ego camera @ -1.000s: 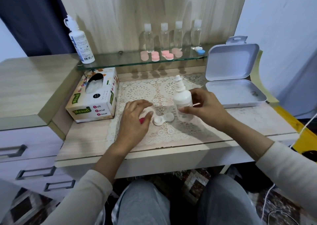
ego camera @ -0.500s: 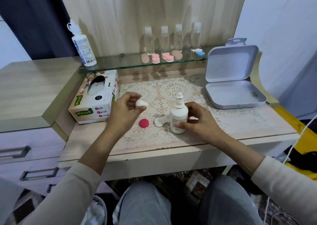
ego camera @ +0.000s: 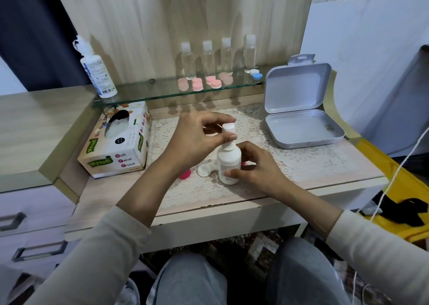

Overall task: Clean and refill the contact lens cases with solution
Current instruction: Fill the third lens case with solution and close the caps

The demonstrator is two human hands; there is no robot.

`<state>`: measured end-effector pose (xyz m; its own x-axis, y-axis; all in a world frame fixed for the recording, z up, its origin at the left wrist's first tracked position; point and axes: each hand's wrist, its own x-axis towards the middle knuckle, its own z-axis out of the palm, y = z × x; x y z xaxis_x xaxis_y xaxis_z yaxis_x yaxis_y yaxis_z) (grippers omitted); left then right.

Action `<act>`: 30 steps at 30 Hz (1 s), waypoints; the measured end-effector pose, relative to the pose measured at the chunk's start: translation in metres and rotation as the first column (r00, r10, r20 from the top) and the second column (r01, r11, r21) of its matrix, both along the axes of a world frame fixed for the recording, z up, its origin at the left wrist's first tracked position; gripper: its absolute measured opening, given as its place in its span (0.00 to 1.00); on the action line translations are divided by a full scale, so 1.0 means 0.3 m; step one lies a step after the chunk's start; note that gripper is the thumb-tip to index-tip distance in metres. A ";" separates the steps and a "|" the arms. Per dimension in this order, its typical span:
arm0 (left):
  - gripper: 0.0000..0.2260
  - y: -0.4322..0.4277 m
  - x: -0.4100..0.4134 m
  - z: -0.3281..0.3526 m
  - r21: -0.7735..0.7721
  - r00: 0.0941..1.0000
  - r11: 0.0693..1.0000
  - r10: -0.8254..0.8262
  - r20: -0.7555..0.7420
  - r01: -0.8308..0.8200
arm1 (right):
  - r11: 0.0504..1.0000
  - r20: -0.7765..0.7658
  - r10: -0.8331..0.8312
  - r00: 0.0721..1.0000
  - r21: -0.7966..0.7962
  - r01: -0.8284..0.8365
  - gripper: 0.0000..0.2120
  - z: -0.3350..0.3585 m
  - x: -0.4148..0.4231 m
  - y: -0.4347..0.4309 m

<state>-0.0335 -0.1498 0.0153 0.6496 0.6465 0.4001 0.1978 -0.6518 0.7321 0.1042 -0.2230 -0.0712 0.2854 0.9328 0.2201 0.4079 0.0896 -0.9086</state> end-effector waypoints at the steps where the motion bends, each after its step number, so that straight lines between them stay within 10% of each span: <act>1: 0.14 0.000 0.000 -0.003 0.000 1.000 1.000 0.003 -0.005 -0.003 | 1.000 -0.002 -0.001 1.000 -0.001 0.001 0.19 0.000 0.001 0.000; 30: 0.24 0.016 0.003 -0.090 -0.140 0.997 0.988 -0.066 0.050 0.072 | 1.000 0.000 -0.002 1.000 -0.011 0.002 0.18 0.006 -0.002 -0.003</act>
<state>-0.0327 -0.1451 -0.0116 0.6781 0.6528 0.3377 0.1208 -0.5522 0.8249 0.1035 -0.2240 -0.0693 0.2871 0.9347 0.2096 0.4076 0.0787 -0.9097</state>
